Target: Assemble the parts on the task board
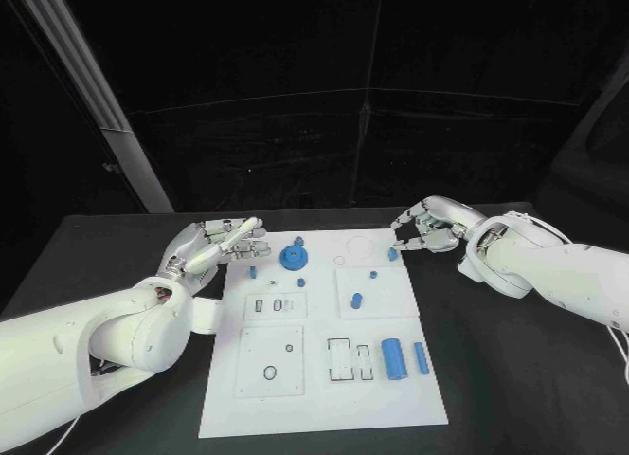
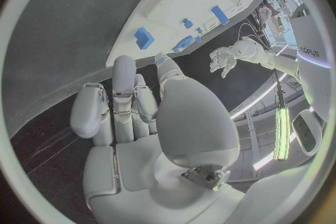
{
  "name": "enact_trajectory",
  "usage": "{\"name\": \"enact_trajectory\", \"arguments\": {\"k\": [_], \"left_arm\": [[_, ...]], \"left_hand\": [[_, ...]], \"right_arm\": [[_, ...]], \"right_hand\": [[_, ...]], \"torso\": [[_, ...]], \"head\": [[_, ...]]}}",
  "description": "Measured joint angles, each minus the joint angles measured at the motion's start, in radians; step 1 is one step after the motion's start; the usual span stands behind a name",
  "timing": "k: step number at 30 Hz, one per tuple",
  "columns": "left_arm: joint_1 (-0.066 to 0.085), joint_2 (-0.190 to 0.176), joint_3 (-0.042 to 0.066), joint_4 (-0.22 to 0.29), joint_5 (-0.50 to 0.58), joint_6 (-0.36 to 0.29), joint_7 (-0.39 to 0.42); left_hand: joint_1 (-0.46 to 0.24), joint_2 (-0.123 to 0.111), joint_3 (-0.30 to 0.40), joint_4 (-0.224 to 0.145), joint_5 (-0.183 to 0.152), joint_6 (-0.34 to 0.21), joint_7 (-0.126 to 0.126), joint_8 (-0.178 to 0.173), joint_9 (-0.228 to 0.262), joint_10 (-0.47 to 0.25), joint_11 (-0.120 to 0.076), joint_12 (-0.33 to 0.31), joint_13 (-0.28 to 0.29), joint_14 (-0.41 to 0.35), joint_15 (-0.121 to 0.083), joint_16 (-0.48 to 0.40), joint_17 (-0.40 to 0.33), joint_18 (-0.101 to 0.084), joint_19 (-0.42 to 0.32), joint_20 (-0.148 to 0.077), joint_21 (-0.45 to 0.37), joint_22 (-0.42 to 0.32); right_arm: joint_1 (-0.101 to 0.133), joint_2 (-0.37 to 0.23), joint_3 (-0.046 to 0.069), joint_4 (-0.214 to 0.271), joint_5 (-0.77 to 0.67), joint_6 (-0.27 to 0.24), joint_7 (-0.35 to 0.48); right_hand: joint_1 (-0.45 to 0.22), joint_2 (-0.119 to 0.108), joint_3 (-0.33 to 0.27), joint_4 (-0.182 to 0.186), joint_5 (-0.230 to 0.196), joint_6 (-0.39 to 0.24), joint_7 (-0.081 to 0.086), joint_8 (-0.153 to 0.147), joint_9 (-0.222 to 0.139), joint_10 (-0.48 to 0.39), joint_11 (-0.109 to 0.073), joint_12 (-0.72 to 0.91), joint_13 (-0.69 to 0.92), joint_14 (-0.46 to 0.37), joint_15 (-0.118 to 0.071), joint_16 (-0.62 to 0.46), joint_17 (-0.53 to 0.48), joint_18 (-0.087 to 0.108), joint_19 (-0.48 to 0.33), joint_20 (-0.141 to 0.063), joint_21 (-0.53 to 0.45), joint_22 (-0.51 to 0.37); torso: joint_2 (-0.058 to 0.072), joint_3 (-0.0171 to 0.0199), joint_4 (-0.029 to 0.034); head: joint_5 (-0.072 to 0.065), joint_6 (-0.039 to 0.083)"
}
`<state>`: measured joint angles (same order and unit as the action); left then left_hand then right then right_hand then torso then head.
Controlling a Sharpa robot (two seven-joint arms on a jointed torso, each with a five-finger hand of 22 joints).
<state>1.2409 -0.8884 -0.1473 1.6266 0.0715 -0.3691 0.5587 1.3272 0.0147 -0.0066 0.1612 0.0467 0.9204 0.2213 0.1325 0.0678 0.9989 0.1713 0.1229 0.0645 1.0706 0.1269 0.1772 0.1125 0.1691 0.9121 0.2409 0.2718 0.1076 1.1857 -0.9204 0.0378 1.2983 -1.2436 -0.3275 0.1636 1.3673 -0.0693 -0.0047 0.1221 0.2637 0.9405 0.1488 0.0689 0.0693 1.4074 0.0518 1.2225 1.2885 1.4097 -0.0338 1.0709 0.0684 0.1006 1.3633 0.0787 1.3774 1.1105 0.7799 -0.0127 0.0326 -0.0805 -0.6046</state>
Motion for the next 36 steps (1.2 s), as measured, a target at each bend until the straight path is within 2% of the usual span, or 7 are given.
{"name": "enact_trajectory", "arguments": {"k": [7, 22, 27, 28, 33, 36], "left_arm": [[-0.001, 0.002, 0.0, -0.006, 0.0, 0.001, 0.0], [-0.002, 0.004, 0.0, -0.011, 0.0, 0.001, 0.0], [-0.002, 0.004, 0.0, -0.012, 0.0, 0.002, 0.0], [-0.002, 0.004, 0.0, -0.012, 0.0, 0.002, 0.0], [-0.002, 0.004, 0.0, -0.012, 0.0, 0.002, -0.001], [-0.002, 0.004, 0.0, -0.012, 0.0, 0.002, -0.001]], "left_hand": [[0.0, 0.0, 0.0, 0.0, 0.0, 0.0, 0.0, 0.0, 0.0, 0.0, 0.0, 0.0, 0.0, 0.0, 0.0, 0.0, 0.0, 0.0, 0.0, 0.0, 0.0, -0.001], [0.0, 0.0, 0.0, 0.0, 0.0, 0.004, -0.004, 0.0, 0.0, 0.0, 0.0, 0.0, 0.0, 0.0, 0.0, 0.0, 0.0, 0.0, 0.0, 0.0, 0.0, -0.001], [0.0, 0.0, 0.0, 0.0, 0.0, 0.004, -0.004, 0.0, 0.0, 0.0, 0.0, 0.0, 0.0, 0.0, 0.0, 0.0, 0.0, 0.0, 0.0, 0.0, 0.0, -0.001], [0.0, 0.0, 0.0, 0.0, 0.0, 0.003, -0.004, 0.0, 0.0, 0.0, 0.0, 0.0, 0.0, 0.0, 0.0, 0.0, 0.0, 0.0, 0.0, 0.0, 0.0, -0.001], [0.0, 0.0, 0.0, 0.0, 0.0, 0.003, -0.004, 0.0, 0.0, 0.0, 0.0, 0.0, 0.0, 0.0, 0.0, 0.0, 0.0, 0.0, 0.0, 0.0, 0.0, -0.001], [0.0, 0.0, 0.0, 0.0, 0.0, 0.003, -0.004, 0.0, 0.0, 0.0, 0.0, 0.0, 0.0, 0.0, 0.0, 0.0, 0.0, 0.0, 0.0, 0.0, 0.0, -0.001]], "right_arm": [[-0.019, 0.003, 0.0, -0.01, 0.008, 0.013, 0.012], [-0.034, 0.018, 0.0, -0.028, 0.013, 0.033, 0.019], [-0.039, 0.022, 0.0, -0.03, 0.014, 0.04, 0.02], [-0.04, 0.022, 0.0, -0.031, 0.014, 0.041, 0.02], [-0.042, 0.027, 0.0, -0.038, 0.014, 0.046, 0.02], [-0.043, 0.03, 0.0, -0.041, 0.014, 0.05, 0.019]], "right_hand": [[0.0, 0.0, -0.003, 0.0, -0.005, -0.003, -0.003, 0.0, 0.0, -0.004, 0.004, -0.005, -0.001, -0.004, 0.004, 0.0, 0.0, 0.0, 0.0, 0.0, 0.0, 0.0], [0.0, 0.0, -0.009, 0.003, -0.005, -0.007, 0.0, 0.0, 0.001, -0.004, 0.004, -0.005, -0.002, -0.004, 0.004, -0.005, 0.0, 0.0, 0.0, 0.0, -0.004, -0.002], [0.0, 0.001, -0.009, 0.003, -0.005, -0.001, -0.005, 0.0, 0.003, -0.003, 0.004, -0.005, 0.001, -0.004, 0.004, -0.005, 0.0, 0.0, 0.0, 0.0, -0.004, -0.001], [0.0, 0.012, -0.009, 0.003, -0.005, 0.006, -0.006, 0.004, 0.004, -0.003, 0.004, -0.005, 0.002, -0.004, 0.004, -0.005, 0.0, 0.0, 0.0, 0.0, -0.004, 0.001], [0.014, 0.026, 0.0, -0.006, -0.016, 0.024, -0.012, 0.012, 0.007, -0.004, 0.003, -0.005, 0.005, -0.004, 0.004, -0.005, 0.0, 0.0, 0.0, 0.0, -0.004, 0.004], [0.023, 0.035, 0.006, -0.011, -0.029, 0.033, -0.011, 0.012, 0.008, -0.007, 0.0, -0.005, 0.007, -0.004, 0.004, -0.005, 0.0, 0.0, 0.0, 0.0, -0.004, 0.005]], "torso": [[0.0, -0.0011, -0.0011], [0.0, -0.0023, 0.0003], [-0.001, -0.0023, 0.0002], [-0.001, -0.0023, 0.0002], [-0.001, -0.0022, 0.0002], [-0.001, -0.0022, 0.0002]], "head": [[-0.001, -0.004], [-0.002, -0.012], [-0.001, -0.014], [-0.001, -0.014], [-0.003, -0.016], [-0.003, -0.016]]}}
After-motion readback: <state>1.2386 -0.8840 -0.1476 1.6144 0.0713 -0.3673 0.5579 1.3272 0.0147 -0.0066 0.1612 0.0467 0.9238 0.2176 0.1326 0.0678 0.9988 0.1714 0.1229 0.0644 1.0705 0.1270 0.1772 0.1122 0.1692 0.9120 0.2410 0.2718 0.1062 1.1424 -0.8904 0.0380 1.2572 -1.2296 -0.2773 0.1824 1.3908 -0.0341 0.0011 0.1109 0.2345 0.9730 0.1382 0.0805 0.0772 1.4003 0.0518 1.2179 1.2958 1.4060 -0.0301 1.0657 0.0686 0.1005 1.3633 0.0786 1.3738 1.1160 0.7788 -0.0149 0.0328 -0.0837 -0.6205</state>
